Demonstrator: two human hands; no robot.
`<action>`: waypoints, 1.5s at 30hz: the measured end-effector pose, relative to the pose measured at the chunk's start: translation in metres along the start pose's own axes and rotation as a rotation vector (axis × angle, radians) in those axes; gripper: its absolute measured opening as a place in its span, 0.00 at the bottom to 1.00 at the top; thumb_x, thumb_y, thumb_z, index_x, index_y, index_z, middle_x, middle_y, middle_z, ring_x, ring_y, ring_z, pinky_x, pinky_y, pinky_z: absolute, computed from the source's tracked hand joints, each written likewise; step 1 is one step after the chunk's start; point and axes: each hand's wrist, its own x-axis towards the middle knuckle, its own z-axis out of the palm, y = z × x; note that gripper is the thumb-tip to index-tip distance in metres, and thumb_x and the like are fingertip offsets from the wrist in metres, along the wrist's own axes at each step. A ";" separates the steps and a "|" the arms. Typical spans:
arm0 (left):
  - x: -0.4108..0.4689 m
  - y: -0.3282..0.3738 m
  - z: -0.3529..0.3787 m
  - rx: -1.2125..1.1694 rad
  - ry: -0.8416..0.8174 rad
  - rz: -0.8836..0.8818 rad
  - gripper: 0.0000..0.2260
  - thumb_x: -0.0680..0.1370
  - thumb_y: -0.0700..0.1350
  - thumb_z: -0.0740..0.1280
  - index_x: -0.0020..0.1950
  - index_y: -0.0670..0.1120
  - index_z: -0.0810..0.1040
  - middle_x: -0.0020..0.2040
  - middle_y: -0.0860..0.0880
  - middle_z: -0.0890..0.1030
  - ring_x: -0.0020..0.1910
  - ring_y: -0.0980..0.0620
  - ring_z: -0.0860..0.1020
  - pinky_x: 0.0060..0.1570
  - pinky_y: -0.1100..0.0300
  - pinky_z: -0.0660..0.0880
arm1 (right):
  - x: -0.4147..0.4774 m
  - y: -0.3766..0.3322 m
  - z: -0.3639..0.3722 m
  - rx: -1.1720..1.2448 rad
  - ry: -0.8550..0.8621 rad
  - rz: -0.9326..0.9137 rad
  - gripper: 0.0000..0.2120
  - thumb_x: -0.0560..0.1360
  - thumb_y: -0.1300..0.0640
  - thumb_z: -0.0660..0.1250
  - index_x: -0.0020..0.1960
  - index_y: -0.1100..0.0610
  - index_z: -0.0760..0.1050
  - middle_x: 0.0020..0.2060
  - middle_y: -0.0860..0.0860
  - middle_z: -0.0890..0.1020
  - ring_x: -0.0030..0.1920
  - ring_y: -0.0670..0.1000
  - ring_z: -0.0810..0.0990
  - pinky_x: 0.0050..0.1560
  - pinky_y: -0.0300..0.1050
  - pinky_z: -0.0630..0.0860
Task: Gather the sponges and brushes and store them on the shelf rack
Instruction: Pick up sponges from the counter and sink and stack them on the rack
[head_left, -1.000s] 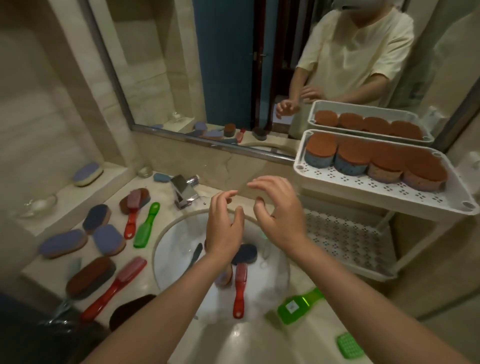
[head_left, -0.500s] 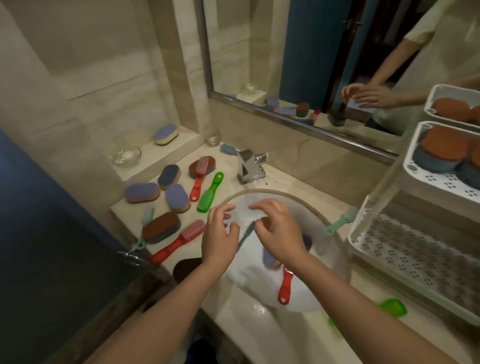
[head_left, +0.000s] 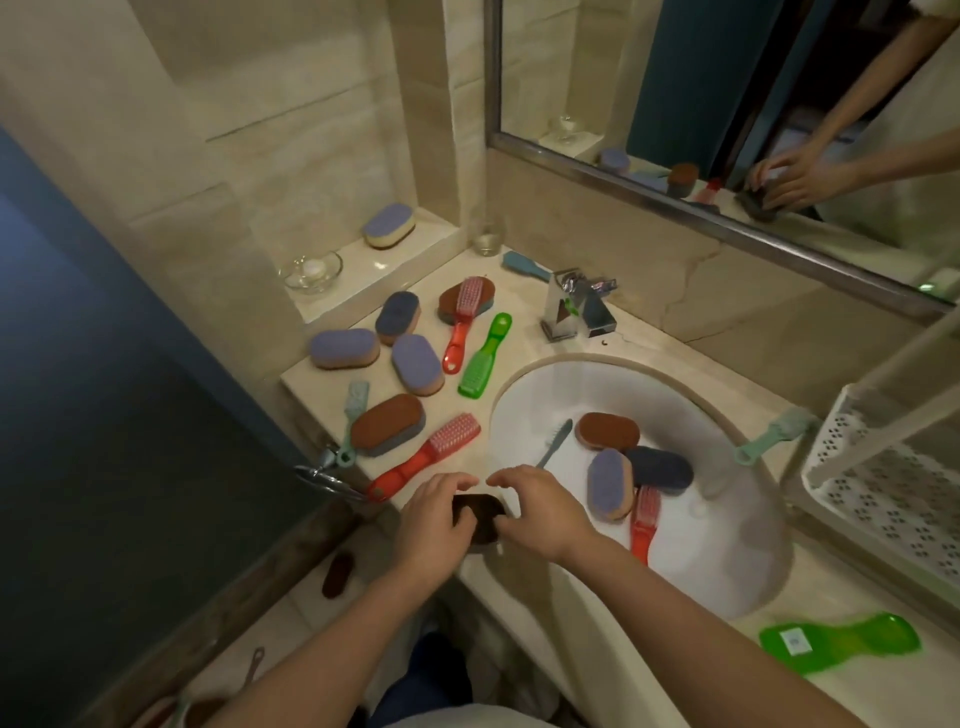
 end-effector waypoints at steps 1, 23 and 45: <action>-0.002 -0.004 -0.002 0.020 -0.011 0.000 0.15 0.76 0.41 0.66 0.61 0.53 0.75 0.57 0.57 0.74 0.60 0.56 0.72 0.62 0.55 0.71 | 0.002 -0.002 0.003 -0.006 -0.029 0.011 0.27 0.71 0.52 0.68 0.69 0.50 0.71 0.64 0.50 0.76 0.64 0.52 0.73 0.63 0.49 0.73; -0.009 -0.028 -0.025 -0.050 -0.154 -0.057 0.33 0.69 0.45 0.71 0.72 0.53 0.64 0.70 0.55 0.62 0.69 0.54 0.64 0.65 0.54 0.71 | 0.048 -0.019 0.021 0.382 -0.109 0.182 0.15 0.72 0.44 0.68 0.53 0.52 0.77 0.48 0.49 0.81 0.50 0.50 0.79 0.50 0.45 0.77; 0.077 -0.091 -0.103 0.003 0.232 -0.200 0.31 0.69 0.54 0.70 0.70 0.54 0.63 0.64 0.55 0.66 0.59 0.52 0.74 0.48 0.58 0.74 | 0.163 -0.089 0.030 0.385 0.144 0.190 0.08 0.76 0.60 0.61 0.48 0.54 0.78 0.45 0.51 0.83 0.48 0.54 0.80 0.52 0.51 0.77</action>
